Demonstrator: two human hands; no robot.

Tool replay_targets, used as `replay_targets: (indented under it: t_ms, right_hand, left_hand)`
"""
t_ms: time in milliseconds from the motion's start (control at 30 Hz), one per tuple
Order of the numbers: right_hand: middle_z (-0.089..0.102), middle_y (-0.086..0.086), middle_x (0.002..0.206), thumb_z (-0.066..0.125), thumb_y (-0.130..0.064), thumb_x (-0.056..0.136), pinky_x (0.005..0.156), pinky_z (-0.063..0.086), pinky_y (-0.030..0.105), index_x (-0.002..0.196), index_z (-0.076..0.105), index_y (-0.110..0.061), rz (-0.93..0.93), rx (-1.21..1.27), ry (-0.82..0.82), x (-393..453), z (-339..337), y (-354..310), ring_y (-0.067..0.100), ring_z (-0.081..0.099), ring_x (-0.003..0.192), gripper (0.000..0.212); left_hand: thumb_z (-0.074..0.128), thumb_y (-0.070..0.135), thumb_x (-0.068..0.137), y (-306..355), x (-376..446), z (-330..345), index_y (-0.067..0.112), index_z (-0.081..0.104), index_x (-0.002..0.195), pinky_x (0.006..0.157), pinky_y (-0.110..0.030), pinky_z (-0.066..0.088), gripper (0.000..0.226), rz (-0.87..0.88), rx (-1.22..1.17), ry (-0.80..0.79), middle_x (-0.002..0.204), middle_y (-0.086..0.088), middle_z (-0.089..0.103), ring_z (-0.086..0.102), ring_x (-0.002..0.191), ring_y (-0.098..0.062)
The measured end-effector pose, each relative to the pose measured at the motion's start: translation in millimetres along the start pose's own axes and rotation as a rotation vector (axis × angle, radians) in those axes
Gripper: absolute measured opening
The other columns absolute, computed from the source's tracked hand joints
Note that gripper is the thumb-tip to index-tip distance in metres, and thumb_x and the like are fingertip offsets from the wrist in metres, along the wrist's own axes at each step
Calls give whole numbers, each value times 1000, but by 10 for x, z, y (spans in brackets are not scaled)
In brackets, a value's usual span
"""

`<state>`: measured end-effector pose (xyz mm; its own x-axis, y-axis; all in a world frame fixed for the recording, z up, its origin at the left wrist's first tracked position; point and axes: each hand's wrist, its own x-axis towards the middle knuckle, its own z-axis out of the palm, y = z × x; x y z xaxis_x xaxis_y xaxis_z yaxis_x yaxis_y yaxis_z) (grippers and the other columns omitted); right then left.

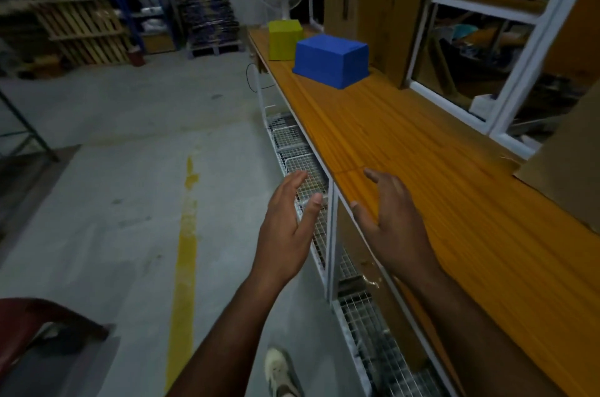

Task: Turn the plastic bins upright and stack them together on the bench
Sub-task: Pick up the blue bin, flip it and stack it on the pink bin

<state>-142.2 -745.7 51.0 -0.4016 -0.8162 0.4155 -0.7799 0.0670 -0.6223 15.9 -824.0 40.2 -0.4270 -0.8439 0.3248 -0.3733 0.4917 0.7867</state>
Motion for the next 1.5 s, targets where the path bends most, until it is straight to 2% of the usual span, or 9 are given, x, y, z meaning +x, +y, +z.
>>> replay_targets:
  t_ms: [133, 333, 500, 633, 700, 800, 967, 1233, 1500]
  right_hand:
    - [42, -2, 146, 57, -33, 95, 103, 35, 29, 146, 35, -21, 10, -41, -44, 782, 488, 108, 14, 38, 134, 57]
    - [44, 2, 143, 59, -30, 95, 104, 39, 36, 145, 36, -18, 42, -69, -14, 2018, 1043, 135, 17, 39, 132, 56]
    - [44, 2, 142, 57, -32, 96, 102, 40, 35, 144, 36, -17, 68, -70, 12, 2892, 1433, 287, 17, 40, 131, 54]
    - [45, 3, 140, 58, -31, 96, 93, 44, 35, 143, 37, -16, 95, -73, 63, 3637, 1726, 531, 21, 48, 122, 54]
    - [45, 3, 140, 58, -31, 96, 91, 45, 36, 143, 37, -17, 107, -78, 84, 4044, 1888, 698, 22, 50, 118, 54]
    - [46, 5, 139, 58, -30, 96, 97, 42, 35, 142, 39, -15, 94, -82, 109, 4695, 2137, 966, 21, 44, 128, 53]
    - [48, 8, 136, 60, -29, 94, 101, 38, 36, 140, 43, -11, 130, -108, 110, 5866, 2389, 1430, 24, 41, 130, 52]
    - [49, 13, 137, 61, -29, 93, 106, 35, 41, 135, 48, -7, 202, -310, 84, 7401, 2674, 2094, 30, 40, 130, 49]
    - [44, 16, 145, 62, -30, 88, 118, 19, 45, 139, 45, -6, 269, -601, -43, 7718, 2998, 2454, 33, 36, 137, 58]
  left_hand:
    - [42, 52, 100, -487, 798, -89, 28, 37, 150, 116, -22, 25, 56, -15, 7, -24, 156, 11, 38, 30, 144, -1]
    - [42, 51, 99, -1078, 2069, -340, 28, 35, 151, 111, -16, 22, 57, -9, 11, -88, 156, 11, 38, 31, 141, 0]
    - [42, 52, 100, -1423, 3064, -329, 30, 35, 151, 98, 3, 16, 56, 1, -35, -127, 155, 14, 38, 30, 135, 9]
    - [43, 51, 100, -1679, 3827, -208, 31, 35, 151, 94, 7, 15, 56, 11, -72, -162, 154, 17, 37, 29, 133, 12]
    - [43, 52, 99, -1804, 4245, -112, 30, 35, 151, 99, 1, 18, 57, 16, -94, -178, 154, 17, 37, 29, 135, 9]
    - [43, 52, 99, -1986, 4911, 81, 30, 34, 151, 108, -18, 25, 57, 34, -111, -186, 156, 13, 36, 30, 138, 4]
    - [44, 54, 99, -2158, 5950, 382, 34, 35, 150, 115, -33, 33, 56, 2, -114, -264, 156, 14, 36, 32, 140, 0]
    - [45, 53, 98, -2367, 7241, 792, 31, 36, 150, 109, -23, 31, 57, -13, -137, -329, 155, 13, 37, 33, 137, 1]
    - [48, 47, 99, -2660, 8074, 1274, 21, 36, 151, 111, -26, 34, 59, -108, -238, -457, 156, 1, 40, 38, 141, -10]
